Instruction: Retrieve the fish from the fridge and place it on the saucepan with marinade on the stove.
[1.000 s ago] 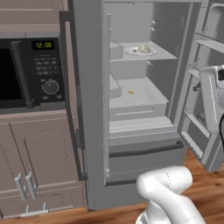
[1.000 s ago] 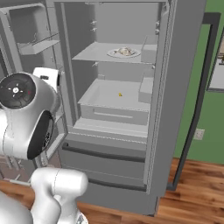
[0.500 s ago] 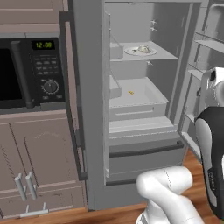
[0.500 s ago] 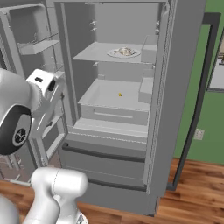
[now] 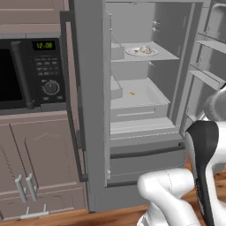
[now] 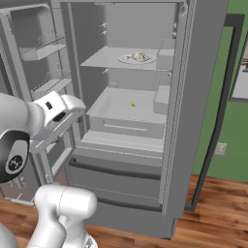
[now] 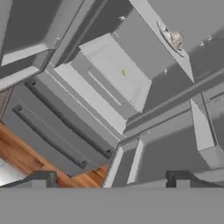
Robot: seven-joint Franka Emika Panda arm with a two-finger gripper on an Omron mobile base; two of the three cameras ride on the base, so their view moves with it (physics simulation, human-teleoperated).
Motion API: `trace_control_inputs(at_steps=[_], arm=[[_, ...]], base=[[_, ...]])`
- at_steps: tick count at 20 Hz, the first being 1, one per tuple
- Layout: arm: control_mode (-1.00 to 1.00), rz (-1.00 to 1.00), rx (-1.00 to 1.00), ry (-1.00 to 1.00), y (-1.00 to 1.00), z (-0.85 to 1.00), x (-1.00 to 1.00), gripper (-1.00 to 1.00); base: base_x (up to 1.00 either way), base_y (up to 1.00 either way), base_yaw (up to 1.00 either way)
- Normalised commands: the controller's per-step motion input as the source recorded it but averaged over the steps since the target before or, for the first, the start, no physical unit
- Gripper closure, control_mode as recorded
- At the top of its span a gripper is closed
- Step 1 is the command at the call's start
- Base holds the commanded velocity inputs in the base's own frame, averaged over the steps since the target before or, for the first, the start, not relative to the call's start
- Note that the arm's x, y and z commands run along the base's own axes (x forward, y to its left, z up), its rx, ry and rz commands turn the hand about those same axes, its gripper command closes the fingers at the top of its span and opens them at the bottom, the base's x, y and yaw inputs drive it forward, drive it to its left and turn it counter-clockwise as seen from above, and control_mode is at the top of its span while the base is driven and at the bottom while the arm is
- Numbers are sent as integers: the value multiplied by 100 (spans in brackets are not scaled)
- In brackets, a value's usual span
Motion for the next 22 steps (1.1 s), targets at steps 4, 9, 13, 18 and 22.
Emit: trace_control_inputs(at_steps=[4,9,13,18,22], arm=[[-100,-32,35,-3,-20,3,-11,-100],[-100,-6,33,4,-2,15,0,-100],[-100,6,11,6,0,4,0,-100],[-100,18,-3,0,2,0,-6,-100],[-100,17,-4,0,4,-3,-2,-100]], base=[[0,0,0],[0,0,0],[0,0,0],[0,0,0],[0,0,0]])
